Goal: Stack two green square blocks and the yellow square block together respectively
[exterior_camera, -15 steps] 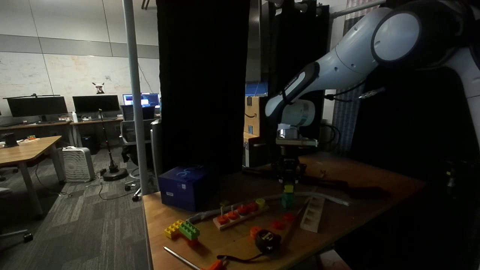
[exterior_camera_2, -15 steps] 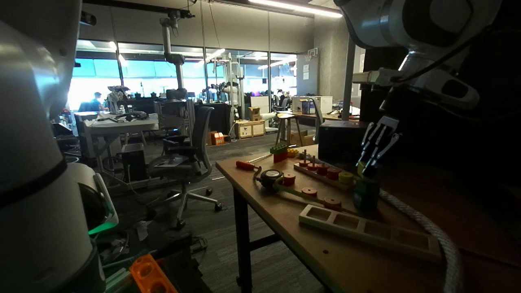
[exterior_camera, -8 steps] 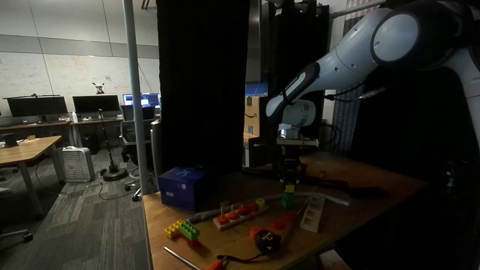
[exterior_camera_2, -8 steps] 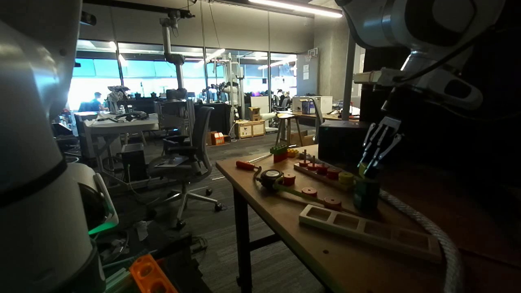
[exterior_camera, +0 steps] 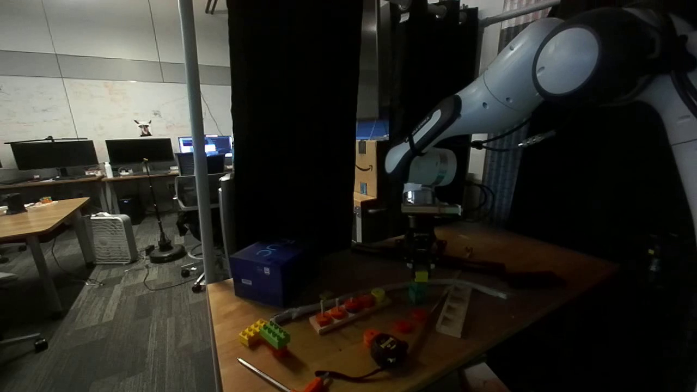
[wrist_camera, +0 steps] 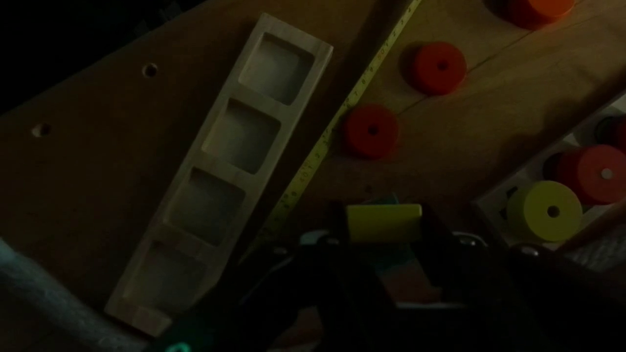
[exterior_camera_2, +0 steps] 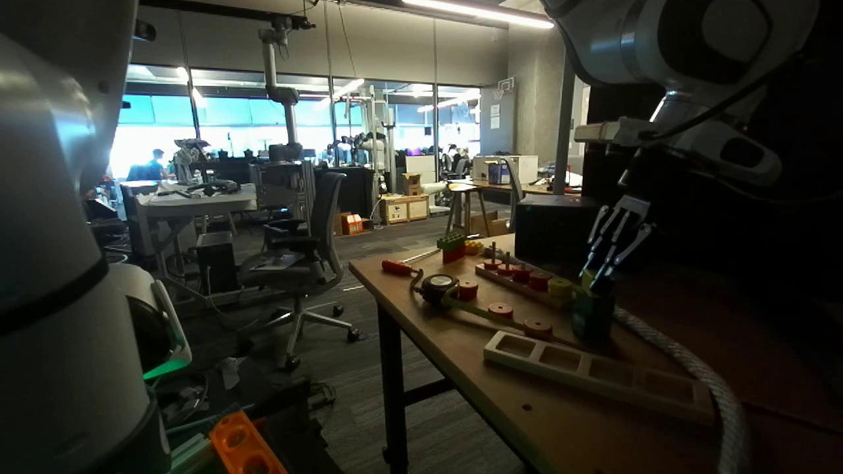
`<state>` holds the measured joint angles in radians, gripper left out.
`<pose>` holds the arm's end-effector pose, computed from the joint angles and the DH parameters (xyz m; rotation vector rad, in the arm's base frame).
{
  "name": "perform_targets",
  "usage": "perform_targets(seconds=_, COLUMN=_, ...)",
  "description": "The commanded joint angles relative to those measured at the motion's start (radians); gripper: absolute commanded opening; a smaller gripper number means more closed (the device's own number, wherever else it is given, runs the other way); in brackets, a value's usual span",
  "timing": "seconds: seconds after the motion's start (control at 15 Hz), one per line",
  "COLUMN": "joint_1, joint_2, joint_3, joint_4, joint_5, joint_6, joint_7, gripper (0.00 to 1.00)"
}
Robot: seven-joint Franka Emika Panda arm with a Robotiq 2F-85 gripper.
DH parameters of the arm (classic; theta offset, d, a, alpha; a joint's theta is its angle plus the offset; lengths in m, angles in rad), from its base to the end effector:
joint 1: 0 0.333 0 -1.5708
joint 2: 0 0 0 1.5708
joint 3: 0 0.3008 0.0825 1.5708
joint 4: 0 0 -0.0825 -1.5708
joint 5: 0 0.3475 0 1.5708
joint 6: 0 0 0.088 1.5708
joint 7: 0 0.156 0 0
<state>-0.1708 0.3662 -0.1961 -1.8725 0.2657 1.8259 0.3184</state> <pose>0.5070 -0.1568 0.2604 -2.6731 1.1411 0.5842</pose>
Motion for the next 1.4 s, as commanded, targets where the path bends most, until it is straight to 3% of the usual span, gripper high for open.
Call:
perform_targets(seconds=0.0, joint_1=-0.001, joint_2=0.019, joint_3=0.002, joint_4=0.043, joint_5=-0.022, joint_6=-0.036, joint_7=0.02, gripper=0.15)
perform_targets(seconds=0.33, joint_1=0.0, joint_2=0.028, joint_3=0.002, joint_4=0.055, joint_5=-0.024, joint_6=-0.044, joint_7=0.022, gripper=0.15)
perform_targets(seconds=0.4, joint_1=0.0, joint_2=0.03, joint_3=0.002, joint_4=0.058, joint_5=-0.023, joint_6=-0.047, joint_7=0.026, gripper=0.43)
perform_targets(seconds=0.47, joint_1=0.0, joint_2=0.031, joint_3=0.002, joint_4=0.059, joint_5=-0.022, joint_6=-0.048, joint_7=0.027, gripper=0.63)
perform_targets(seconds=0.8, joint_1=0.0, joint_2=0.036, joint_3=0.001, joint_4=0.058, joint_5=-0.02, joint_6=-0.048, joint_7=0.039, gripper=0.98)
perform_targets(seconds=1.33, joint_1=0.0, joint_2=0.038, joint_3=0.0, joint_4=0.059, joint_5=-0.021, joint_6=-0.049, joint_7=0.045, gripper=1.0)
